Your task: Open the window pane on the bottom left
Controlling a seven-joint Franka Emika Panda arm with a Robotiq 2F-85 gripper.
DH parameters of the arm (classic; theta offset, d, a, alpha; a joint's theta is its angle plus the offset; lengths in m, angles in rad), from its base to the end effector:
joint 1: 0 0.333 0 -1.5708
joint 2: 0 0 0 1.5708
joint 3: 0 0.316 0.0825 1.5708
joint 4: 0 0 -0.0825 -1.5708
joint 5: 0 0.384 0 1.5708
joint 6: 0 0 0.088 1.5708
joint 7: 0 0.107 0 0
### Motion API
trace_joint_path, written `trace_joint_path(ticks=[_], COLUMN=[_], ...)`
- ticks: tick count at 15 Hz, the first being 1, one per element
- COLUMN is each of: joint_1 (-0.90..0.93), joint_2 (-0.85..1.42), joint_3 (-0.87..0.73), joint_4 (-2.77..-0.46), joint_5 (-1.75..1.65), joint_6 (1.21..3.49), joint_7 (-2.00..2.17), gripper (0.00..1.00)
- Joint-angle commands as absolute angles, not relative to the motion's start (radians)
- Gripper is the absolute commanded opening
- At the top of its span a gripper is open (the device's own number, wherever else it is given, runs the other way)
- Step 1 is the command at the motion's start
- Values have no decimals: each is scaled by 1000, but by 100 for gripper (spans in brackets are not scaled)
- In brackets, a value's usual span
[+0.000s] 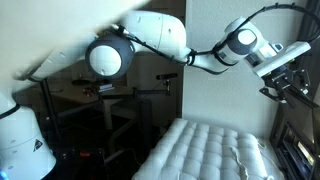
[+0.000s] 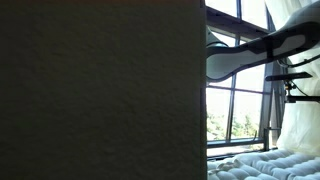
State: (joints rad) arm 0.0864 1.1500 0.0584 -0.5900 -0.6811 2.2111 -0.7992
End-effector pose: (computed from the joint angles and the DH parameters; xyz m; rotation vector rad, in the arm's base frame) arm 0.8401 0.0708 0.3547 2.0164 1.3493 0.2995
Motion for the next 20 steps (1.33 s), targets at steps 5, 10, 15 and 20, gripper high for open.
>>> trace_joint_path(ticks=[5,10,15,20], joint_1=[85,99,76,66], joint_2=[1146,1146,1146,1132], joint_3=[57,47,50,43], joint_4=[-601,-621,-636,-686], joint_5=[-684,-712,-733,-737], joint_6=[2207,2224,2468,2618], joint_7=[-806,-801,-734,-721], gripper=[100,100,100,100])
